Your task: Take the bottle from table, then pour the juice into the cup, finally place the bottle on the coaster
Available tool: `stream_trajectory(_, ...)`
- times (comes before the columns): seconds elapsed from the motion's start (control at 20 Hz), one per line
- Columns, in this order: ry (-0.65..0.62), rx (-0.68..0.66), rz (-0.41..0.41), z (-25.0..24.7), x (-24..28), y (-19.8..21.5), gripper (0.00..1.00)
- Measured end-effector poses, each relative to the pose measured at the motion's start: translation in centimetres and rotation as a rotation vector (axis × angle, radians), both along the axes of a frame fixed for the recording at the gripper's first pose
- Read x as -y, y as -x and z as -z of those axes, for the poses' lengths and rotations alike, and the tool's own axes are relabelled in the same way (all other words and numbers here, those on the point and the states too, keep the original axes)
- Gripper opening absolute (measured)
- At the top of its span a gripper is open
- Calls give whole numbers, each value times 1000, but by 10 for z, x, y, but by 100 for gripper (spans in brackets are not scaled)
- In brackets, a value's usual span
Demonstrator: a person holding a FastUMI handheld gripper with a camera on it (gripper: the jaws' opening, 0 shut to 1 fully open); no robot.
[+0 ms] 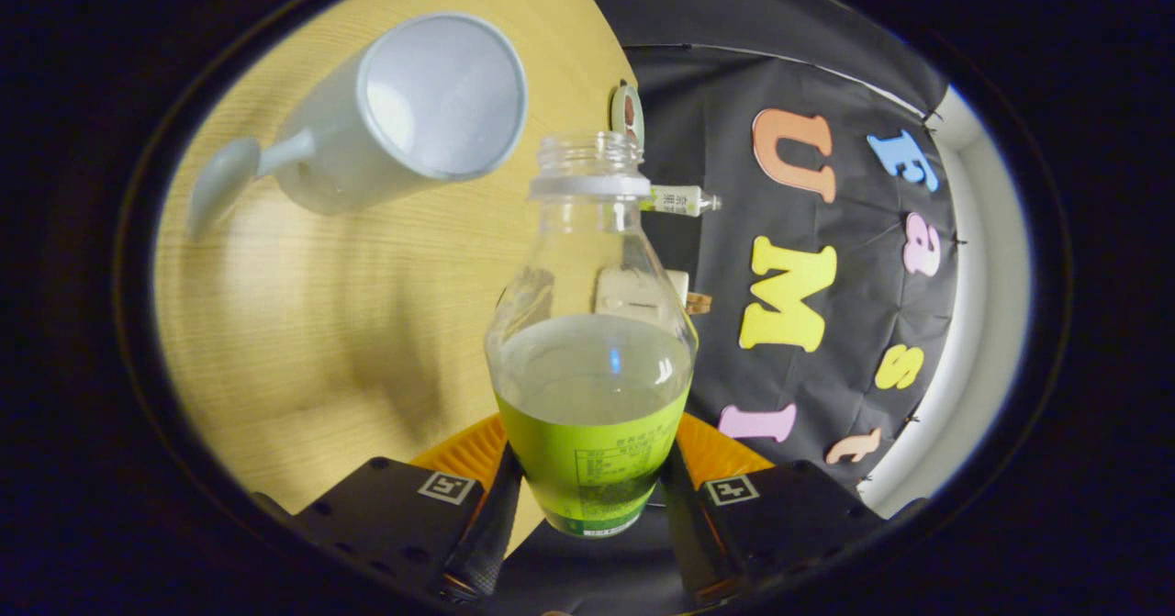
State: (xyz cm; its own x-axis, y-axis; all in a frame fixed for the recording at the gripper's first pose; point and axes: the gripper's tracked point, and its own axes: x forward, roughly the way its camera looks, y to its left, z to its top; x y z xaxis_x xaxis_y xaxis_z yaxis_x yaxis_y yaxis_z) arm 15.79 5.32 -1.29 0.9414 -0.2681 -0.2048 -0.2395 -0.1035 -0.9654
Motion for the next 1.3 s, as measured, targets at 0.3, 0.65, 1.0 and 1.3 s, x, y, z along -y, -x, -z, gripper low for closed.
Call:
stream_trajectory(0.3,66,13,-17,-11,-8,4,76)
stream_trajectory(0.65,125,19,-20,-20,-14,6,76)
stream_trajectory(1.0,170,13,-18,-22,-16,4,76)
stream_trajectory(1.3,209,11,-15,-27,-21,5,76)
